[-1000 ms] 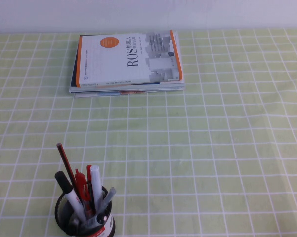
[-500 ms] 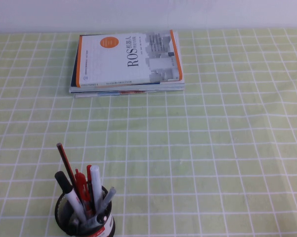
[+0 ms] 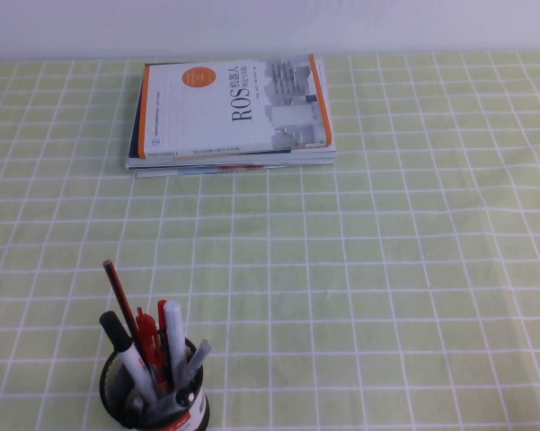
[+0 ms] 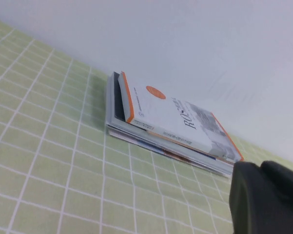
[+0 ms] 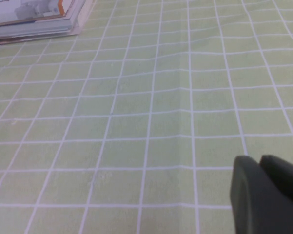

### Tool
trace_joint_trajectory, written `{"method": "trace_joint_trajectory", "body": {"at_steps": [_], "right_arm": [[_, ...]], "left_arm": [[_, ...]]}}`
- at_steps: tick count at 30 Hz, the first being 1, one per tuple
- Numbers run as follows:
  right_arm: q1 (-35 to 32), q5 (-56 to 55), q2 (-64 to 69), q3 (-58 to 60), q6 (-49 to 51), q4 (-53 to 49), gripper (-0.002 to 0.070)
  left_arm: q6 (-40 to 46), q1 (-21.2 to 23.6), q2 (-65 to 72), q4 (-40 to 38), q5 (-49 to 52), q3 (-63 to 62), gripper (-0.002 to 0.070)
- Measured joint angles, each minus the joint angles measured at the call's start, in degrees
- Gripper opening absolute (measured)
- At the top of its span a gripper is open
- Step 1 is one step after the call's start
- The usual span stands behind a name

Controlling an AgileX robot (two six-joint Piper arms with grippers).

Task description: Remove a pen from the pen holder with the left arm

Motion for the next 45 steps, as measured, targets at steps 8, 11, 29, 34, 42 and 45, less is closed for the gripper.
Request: {"method": "trace_joint_trajectory", "body": {"at_steps": [8,11,29,34,42,45], "right_arm": [[0.0,0.0,0.0,0.0,0.0,0.0,-0.0012],[0.0,0.0,0.0,0.0,0.0,0.0,-0.0012],[0.0,0.0,0.0,0.0,0.0,0.0,-0.0013],[0.0,0.0,0.0,0.0,0.0,0.0,-0.0012],[0.0,0.0,0.0,0.0,0.0,0.0,-0.0012],[0.0,0.0,0.0,0.0,0.0,0.0,-0.0013]], "left_arm": [[9.9,0.0,19.66,-0.67,9.58,-15.1,-0.0002],[18.74,0.0,27.03,-5.81,10.24,-18.31,-0.0002],[61.91,-1.19,37.93,-39.95,8.73,-17.25,-0.0002],[62.94,-1.19,37.93,-39.95,9.88,-16.32,-0.0002],[60.78,-1.19,37.93,-38.51,10.16,-16.32,-0.0002],[54.31,-1.9,37.45,-31.76,9.7,-16.32,-0.0002]]}}
